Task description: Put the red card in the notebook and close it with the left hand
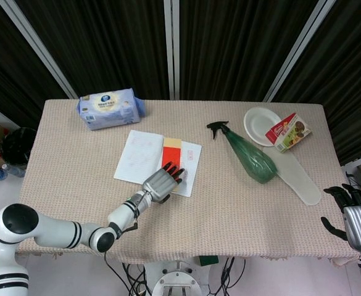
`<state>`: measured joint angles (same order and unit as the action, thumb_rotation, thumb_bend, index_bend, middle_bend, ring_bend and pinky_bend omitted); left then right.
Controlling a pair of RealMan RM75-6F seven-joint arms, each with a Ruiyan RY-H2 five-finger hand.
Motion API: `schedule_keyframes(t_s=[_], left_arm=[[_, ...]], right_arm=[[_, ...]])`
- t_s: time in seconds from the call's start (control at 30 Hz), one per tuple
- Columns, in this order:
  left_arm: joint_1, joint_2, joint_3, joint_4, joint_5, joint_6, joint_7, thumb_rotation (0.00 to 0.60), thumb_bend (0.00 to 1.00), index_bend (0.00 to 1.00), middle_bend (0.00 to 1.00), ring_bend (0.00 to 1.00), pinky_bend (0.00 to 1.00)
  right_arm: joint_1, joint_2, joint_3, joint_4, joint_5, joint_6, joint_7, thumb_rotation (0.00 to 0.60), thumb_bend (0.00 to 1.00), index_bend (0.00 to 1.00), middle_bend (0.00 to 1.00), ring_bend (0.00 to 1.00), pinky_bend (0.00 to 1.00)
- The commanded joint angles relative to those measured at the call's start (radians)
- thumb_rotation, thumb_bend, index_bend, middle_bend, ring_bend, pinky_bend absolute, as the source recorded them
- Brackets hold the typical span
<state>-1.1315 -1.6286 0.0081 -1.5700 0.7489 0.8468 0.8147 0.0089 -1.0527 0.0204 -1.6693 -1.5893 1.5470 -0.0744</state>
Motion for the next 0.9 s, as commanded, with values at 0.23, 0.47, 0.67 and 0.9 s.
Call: schedule_keyframes(t_s=[0.23, 0.47, 0.67, 0.9], left_arm=[[0.014, 0.035, 0.023, -0.043, -0.018, 0.034, 0.01, 0.481, 0.41, 0.24, 0.0, 0.0, 0.05], [0.012, 0.052, 0.031, -0.066, -0.031, 0.043, 0.021, 0.485, 0.41, 0.24, 0.0, 0.0, 0.05], [0.02, 0.075, 0.011, -0.098, -0.016, 0.045, -0.021, 0.485, 0.41, 0.22, 0.0, 0.0, 0.05], [0.053, 0.119, -0.024, -0.107, 0.042, 0.066, -0.119, 0.529, 0.4, 0.18, 0.0, 0.0, 0.05]], right_arm=[[0.004, -0.003, 0.0, 0.001, -0.004, -0.002, 0.0, 0.6, 0.17, 0.28, 0.24, 0.14, 0.22], [0.0, -0.002, -0.001, 0.0, -0.006, 0.004, 0.0, 0.6, 0.17, 0.28, 0.24, 0.14, 0.22], [-0.003, -0.001, -0.002, 0.001, -0.005, 0.008, 0.002, 0.6, 0.17, 0.28, 0.24, 0.14, 0.22], [-0.002, 0.003, -0.001, 0.0, -0.008, 0.01, 0.006, 0.6, 0.17, 0.28, 0.24, 0.14, 0.22]])
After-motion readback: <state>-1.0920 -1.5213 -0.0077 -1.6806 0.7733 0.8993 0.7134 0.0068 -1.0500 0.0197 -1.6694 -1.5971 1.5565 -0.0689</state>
